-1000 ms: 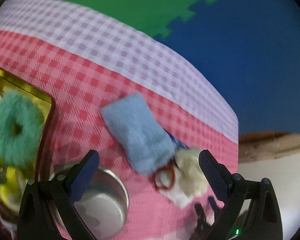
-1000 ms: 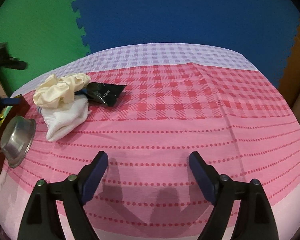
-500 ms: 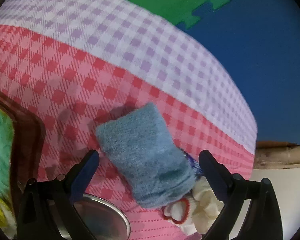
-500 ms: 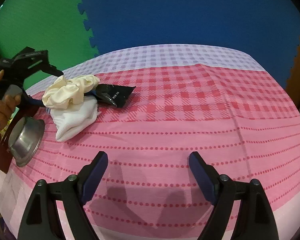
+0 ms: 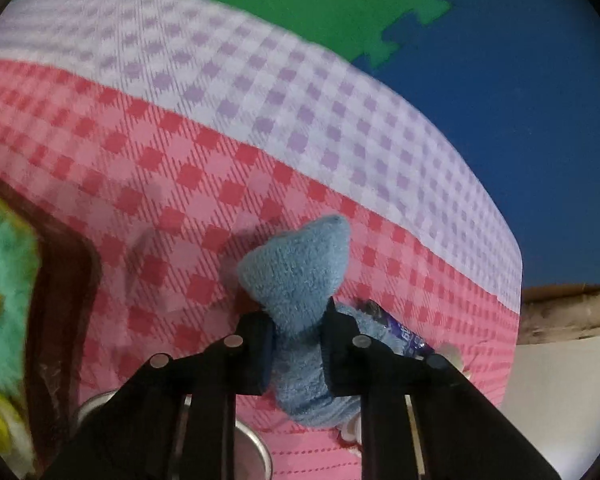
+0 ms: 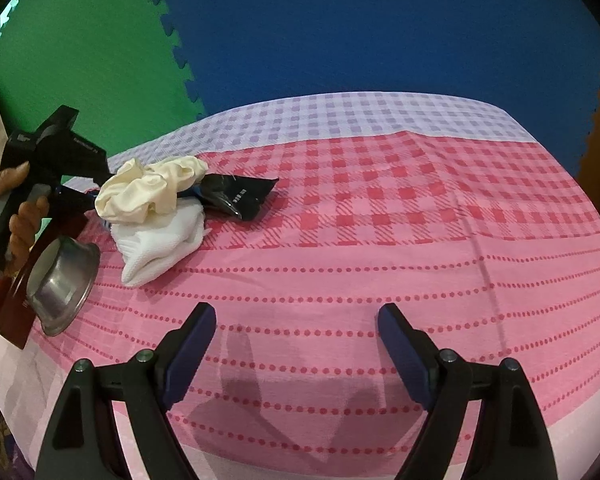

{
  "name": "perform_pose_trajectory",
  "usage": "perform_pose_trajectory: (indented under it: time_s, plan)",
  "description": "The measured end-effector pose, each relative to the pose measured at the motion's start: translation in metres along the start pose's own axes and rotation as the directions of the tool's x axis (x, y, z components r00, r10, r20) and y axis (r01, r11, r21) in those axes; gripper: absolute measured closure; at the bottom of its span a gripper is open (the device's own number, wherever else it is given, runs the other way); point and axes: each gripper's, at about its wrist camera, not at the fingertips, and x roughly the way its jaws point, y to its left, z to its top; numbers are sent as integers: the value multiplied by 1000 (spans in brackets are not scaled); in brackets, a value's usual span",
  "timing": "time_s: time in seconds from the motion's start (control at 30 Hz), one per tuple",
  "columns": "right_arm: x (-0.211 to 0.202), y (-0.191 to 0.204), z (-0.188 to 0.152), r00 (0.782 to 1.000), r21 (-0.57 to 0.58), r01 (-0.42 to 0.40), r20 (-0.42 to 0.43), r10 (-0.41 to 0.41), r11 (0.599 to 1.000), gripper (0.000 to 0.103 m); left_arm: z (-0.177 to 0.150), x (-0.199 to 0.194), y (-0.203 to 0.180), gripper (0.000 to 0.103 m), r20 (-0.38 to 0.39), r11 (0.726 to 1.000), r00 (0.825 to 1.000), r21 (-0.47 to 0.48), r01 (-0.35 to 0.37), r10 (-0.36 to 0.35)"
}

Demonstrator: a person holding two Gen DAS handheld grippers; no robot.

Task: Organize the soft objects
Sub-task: 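Carry the blue towel to the tin while the right gripper grasps the cream scrunchie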

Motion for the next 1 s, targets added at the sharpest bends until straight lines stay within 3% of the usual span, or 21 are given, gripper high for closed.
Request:
perform_pose_trajectory:
  time_s: [0.07,0.2,0.47,0.63,0.77,0.9,1.0]
  plan:
    - [-1,-1,0,1000,10,-2,2,2,1000,17,-9,-20,-3,87,39,997,997,12,73,-73]
    - [0,-2,0,1000,15,2,-3,-2,1000,17,-42,-73,-18,86,139,987,980,102,127,-140]
    - [0,-2,0,1000,14,6,-5,-6,1000,17,-106,-136,4,86,175,970,955,99,224,-239]
    - [-2,-2,1,1000,11,-6,7,6,1000,17,-142,-164,39,85,172,974,959,58,218,-225]
    - [-16,0,4,996,10,-84,38,84,996,17,-170,-177,61,85,184,981,964,59,186,-194]
    - [-36,30,26,980,-16,-188,62,188,982,17,-194,-182,80,85,163,984,971,55,168,-175]
    - [-37,64,48,975,-86,-213,52,218,973,17,-202,-181,93,85,150,984,973,36,174,-177]
